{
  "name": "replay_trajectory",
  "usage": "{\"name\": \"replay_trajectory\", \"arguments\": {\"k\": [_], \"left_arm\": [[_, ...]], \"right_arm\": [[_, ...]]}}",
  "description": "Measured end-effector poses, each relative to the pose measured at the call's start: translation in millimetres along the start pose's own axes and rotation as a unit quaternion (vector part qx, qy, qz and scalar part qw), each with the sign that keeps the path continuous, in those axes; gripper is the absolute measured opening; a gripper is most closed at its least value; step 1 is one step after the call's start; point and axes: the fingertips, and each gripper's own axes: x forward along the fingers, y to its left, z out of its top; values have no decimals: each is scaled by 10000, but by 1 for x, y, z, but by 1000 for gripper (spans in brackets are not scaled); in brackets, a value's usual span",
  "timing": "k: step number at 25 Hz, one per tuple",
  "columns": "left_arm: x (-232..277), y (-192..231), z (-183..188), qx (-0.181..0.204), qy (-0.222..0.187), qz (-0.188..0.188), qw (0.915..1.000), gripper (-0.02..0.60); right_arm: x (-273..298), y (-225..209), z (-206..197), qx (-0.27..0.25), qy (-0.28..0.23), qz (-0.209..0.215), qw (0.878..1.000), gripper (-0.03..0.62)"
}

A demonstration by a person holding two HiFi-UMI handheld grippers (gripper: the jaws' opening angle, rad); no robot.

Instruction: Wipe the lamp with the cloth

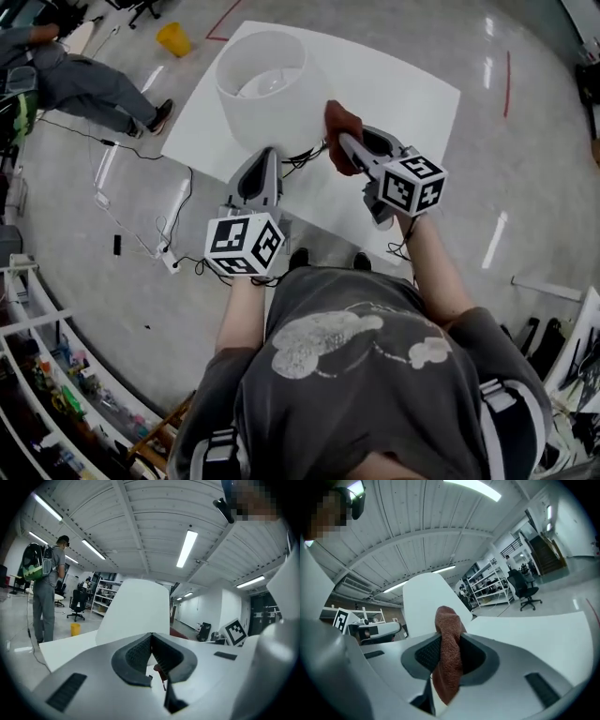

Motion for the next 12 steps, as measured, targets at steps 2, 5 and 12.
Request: {"name": "replay_trajectory", "arguments": {"k": [2,5,12], "left_arm": [[4,-3,-7,-83,29,217,9997,8],[-2,-8,-24,-130,13,477,9988,8],[-58,-25,-45,-197,-155,838,9962,8]], "right_arm": [[10,-8,-2,140,119,199,9996,86],[11,-14,-17,183,261,378,9988,86],[-27,14,-36,-49,231,570,9981,86]]}}
